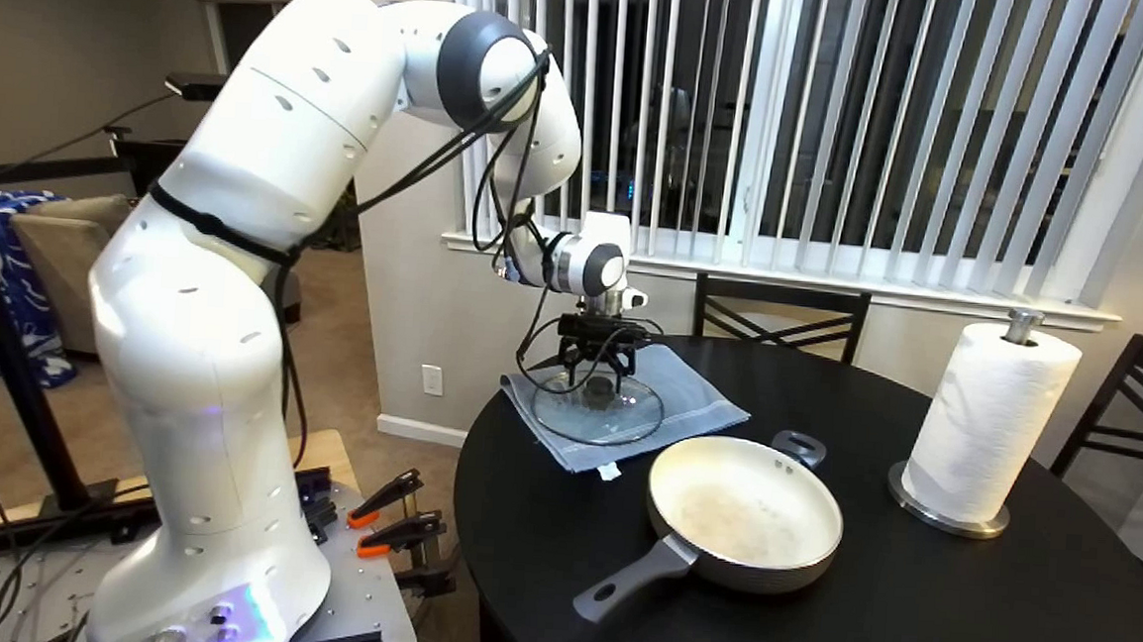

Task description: Use the lid to cover the pot

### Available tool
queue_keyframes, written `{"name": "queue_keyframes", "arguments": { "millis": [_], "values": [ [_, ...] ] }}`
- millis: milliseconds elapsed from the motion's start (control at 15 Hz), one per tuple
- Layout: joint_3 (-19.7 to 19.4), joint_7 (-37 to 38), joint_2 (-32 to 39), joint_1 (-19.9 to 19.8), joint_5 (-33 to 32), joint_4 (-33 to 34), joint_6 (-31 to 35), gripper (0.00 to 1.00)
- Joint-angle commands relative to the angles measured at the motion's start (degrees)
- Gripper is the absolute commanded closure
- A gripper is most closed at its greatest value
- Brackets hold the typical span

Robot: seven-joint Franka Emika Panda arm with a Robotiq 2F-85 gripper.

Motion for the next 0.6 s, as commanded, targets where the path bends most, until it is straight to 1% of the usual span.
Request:
{"name": "queue_keyframes", "arguments": {
  "millis": [0,67,133,200,267,400,533],
  "values": [
    [0.6,-2.0,-1.8,-0.7,0.4,-1.9,0.1,0.00],
    [0.7,-2.1,-1.8,-0.7,0.4,-1.9,0.0,0.00],
    [0.8,-2.3,-1.8,-0.8,0.5,-1.8,-0.1,0.25],
    [0.9,-2.6,-1.7,-0.9,0.5,-1.8,-0.1,0.27],
    [0.9,-2.7,-1.8,-1.0,0.5,-1.9,0.0,0.33],
    [0.9,-2.9,-1.8,-1.0,0.5,-1.9,0.1,0.47],
    [0.7,-3.1,-2.1,-1.2,0.3,-2.0,0.3,0.60]
  ]
}}
